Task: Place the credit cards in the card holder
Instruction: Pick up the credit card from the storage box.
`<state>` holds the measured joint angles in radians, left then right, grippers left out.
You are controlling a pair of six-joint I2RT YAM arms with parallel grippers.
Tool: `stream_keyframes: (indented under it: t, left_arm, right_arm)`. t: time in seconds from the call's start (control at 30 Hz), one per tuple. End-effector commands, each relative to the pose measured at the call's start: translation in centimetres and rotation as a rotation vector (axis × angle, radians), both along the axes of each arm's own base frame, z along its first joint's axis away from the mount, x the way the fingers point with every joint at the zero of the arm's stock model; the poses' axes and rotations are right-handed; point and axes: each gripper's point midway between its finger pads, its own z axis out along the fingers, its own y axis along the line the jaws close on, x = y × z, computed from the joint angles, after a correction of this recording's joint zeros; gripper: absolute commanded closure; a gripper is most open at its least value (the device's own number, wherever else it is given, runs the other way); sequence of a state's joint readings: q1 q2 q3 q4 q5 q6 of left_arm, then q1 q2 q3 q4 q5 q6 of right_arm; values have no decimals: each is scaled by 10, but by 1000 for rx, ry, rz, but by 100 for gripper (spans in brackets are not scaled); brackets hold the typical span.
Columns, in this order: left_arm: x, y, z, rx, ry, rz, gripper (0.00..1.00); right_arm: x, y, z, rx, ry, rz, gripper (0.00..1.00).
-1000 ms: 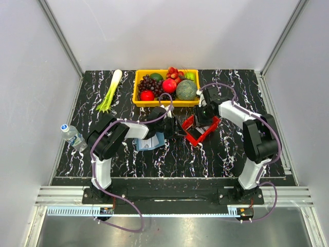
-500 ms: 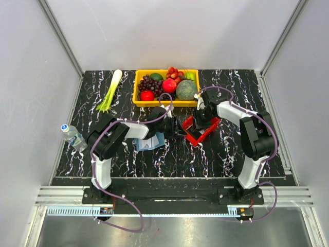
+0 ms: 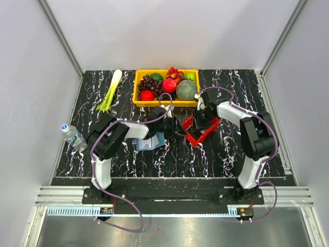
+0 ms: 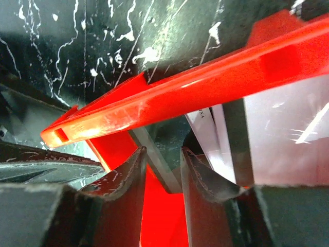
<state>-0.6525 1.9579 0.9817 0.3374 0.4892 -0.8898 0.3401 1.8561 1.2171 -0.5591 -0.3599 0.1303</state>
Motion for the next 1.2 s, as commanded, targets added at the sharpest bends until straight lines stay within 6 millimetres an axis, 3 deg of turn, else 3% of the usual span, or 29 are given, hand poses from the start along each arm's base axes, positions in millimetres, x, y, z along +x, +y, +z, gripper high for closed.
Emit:
stream_keyframes:
  t: [0.0, 0.27, 0.53, 0.67, 0.8, 0.97, 1.17]
  left_arm:
    - [17, -9, 26, -53, -80, 12, 53]
    - [17, -9, 25, -53, -81, 10, 53]
    - [16, -9, 24, -53, -78, 6, 54]
    - [17, -9, 25, -57, -77, 8, 53]
    - [15, -9, 25, -55, -79, 3, 54]
    - [15, -9, 24, -58, -78, 1, 54]
    - [16, -11, 26, -62, -79, -4, 54]
  right_arm:
    - [32, -14, 20, -94, -152, -62, 60]
    - [36, -12, 8, -92, -145, -73, 55]
    - [55, -26, 40, -139, -292, -134, 52]
    - [62, -25, 42, -148, -299, -117, 48]
    - [55, -23, 32, -154, -238, -80, 38]
    - [60, -51, 14, -321, -221, -130, 29]
    - [64, -59, -5, -377, -209, -119, 21]
